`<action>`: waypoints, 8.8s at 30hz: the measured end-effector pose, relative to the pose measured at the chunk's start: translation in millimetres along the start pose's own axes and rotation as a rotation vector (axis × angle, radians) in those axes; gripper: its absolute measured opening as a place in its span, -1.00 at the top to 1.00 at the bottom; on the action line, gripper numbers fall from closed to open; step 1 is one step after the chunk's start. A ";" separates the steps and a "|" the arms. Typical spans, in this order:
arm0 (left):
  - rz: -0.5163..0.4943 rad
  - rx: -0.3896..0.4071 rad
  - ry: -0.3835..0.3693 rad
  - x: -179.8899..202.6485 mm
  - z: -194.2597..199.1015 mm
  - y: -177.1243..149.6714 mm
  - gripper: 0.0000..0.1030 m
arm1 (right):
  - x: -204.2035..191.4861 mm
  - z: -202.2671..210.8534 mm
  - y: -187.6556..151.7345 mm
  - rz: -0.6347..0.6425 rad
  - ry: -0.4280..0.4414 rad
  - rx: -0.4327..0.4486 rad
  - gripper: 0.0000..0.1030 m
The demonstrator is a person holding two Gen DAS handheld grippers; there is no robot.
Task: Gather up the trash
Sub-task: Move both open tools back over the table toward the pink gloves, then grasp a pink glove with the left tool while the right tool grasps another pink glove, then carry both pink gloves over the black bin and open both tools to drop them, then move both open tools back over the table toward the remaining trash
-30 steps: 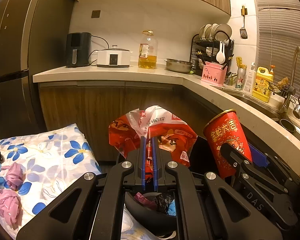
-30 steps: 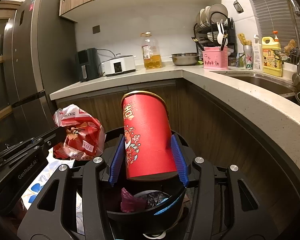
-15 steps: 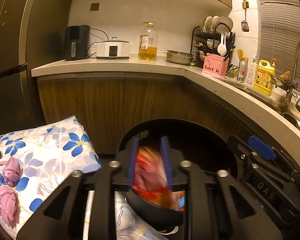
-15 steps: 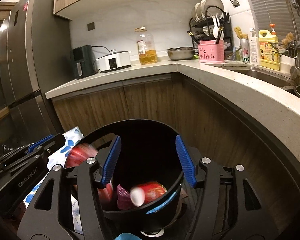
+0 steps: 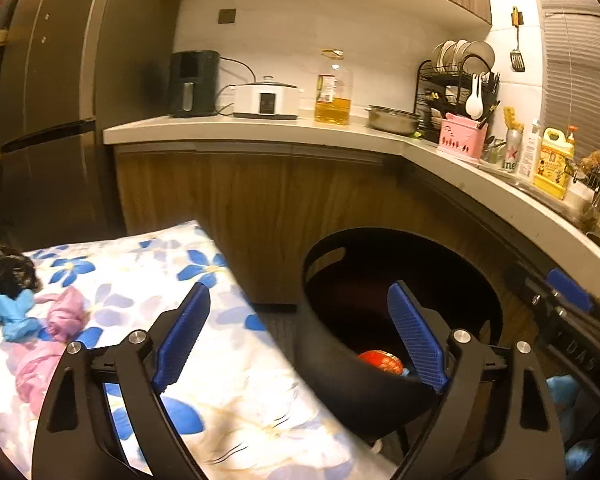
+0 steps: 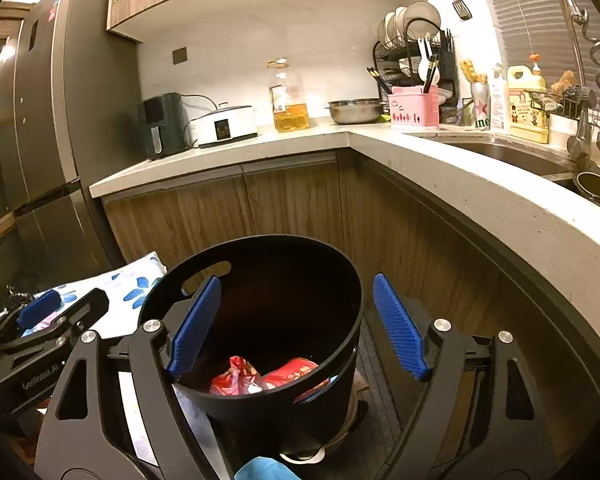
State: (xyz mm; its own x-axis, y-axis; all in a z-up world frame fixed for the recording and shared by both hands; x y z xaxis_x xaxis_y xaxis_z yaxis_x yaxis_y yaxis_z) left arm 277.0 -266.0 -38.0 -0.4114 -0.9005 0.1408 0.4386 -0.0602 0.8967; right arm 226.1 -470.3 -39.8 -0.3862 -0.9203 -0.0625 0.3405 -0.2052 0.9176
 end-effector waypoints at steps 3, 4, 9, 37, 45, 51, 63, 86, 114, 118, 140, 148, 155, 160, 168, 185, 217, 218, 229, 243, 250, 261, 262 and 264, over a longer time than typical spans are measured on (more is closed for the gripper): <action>0.005 -0.001 0.013 -6.5 8.7 -3.9 -0.86 | -2.3 7.1 -2.2 0.001 -0.002 -0.001 -0.64; 0.016 0.001 0.015 -10.3 13.4 -5.4 -0.89 | -3.1 9.4 -2.7 0.000 0.000 -0.001 -0.66; 0.043 0.018 0.045 -28.0 34.8 -11.3 -0.89 | -11.1 24.2 -7.2 -0.002 0.007 0.004 -0.68; 0.203 0.032 0.247 -166.3 118.8 -62.3 -0.89 | -146.0 66.8 -54.8 0.112 0.176 -0.022 -0.71; 0.186 0.024 0.273 -184.1 105.2 -62.3 -0.89 | -173.6 65.7 -64.8 0.129 0.208 -0.031 -0.71; 0.160 -0.034 0.306 -193.4 79.4 -68.9 -0.79 | -193.5 59.0 -66.6 0.137 0.230 -0.030 -0.71; 0.228 -0.129 0.253 -208.0 58.6 -92.4 0.73 | -231.9 38.8 -65.9 0.177 0.268 -0.029 -0.71; 0.345 0.030 0.419 -270.1 149.3 -82.8 0.91 | -392.5 -12.8 -114.9 0.334 0.407 -0.195 -0.17; 0.333 0.033 0.430 -245.3 170.2 -77.3 0.91 | -319.9 58.6 -81.0 0.261 0.495 -0.132 0.87; 0.319 0.039 0.421 -232.5 172.7 -73.2 0.91 | -296.8 76.4 -70.3 0.249 0.498 -0.099 0.87; 0.220 0.035 0.335 -170.4 141.0 -43.6 0.91 | -213.4 88.7 -38.4 0.211 0.392 -0.021 0.89; 0.163 0.040 0.272 -135.8 118.9 -24.3 0.91 | -176.8 79.4 -20.8 0.161 0.327 0.010 0.89; 0.085 0.060 0.173 -84.3 92.6 3.2 0.91 | -130.2 66.6 -1.1 0.107 0.245 0.040 0.90; 0.043 0.061 0.079 -45.6 67.6 19.3 0.91 | -94.3 58.3 11.7 0.074 0.185 0.064 0.90; -0.005 0.047 0.000 -1.1 30.6 31.4 0.91 | -46.4 38.7 20.4 0.041 0.105 0.069 0.90; -0.060 0.017 -0.110 44.6 -21.4 32.7 0.91 | -21.9 3.2 20.4 0.036 0.064 0.043 0.89; -0.021 -0.013 -0.093 24.3 -37.4 13.9 0.03 | -19.1 -23.3 11.8 0.038 0.069 -0.014 0.54; -0.015 -0.013 -0.088 21.9 -36.3 13.2 0.00 | -18.7 -23.1 11.8 0.036 0.067 -0.013 0.48; 0.040 0.010 0.002 -9.6 -7.9 2.0 -0.68 | -17.8 -6.5 7.8 0.024 0.054 0.001 -0.28; 0.064 0.052 0.113 -47.6 44.8 -14.1 -0.89 | -33.0 27.5 -1.5 0.027 0.043 0.031 -0.60; 0.102 0.066 0.181 -81.6 71.4 -23.8 -0.89 | -64.7 40.0 -12.0 0.049 0.086 0.026 -0.60; 0.150 0.081 0.331 -149.0 117.4 -43.0 -0.89 | -135.4 54.6 -31.7 0.088 0.191 0.012 -0.60; 0.156 0.082 0.345 -155.2 121.3 -44.9 -0.89 | -142.8 55.6 -33.8 0.095 0.203 0.009 -0.60; 0.168 0.084 0.371 -166.9 128.6 -48.2 -0.89 | -159.8 58.2 -39.6 0.110 0.229 0.003 -0.60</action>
State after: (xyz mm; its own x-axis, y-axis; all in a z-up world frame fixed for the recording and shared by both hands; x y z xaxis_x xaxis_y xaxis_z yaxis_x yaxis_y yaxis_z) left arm 221.8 -57.4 -50.7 -0.0169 -0.9898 0.1414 0.4025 0.1227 0.9072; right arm 224.5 -295.8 -43.2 -0.1425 -0.9886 -0.0492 0.3671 -0.0989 0.9249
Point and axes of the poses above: each gripper's, at about its wrist camera, not at the fingertips, and z roughly against the way its jaws point, x to its right, y to its top, the point moved 7 cm from there along -z, roughly the way its jaws point, and after that the axes turned 9 degrees about -y, right-handed, at the moved point
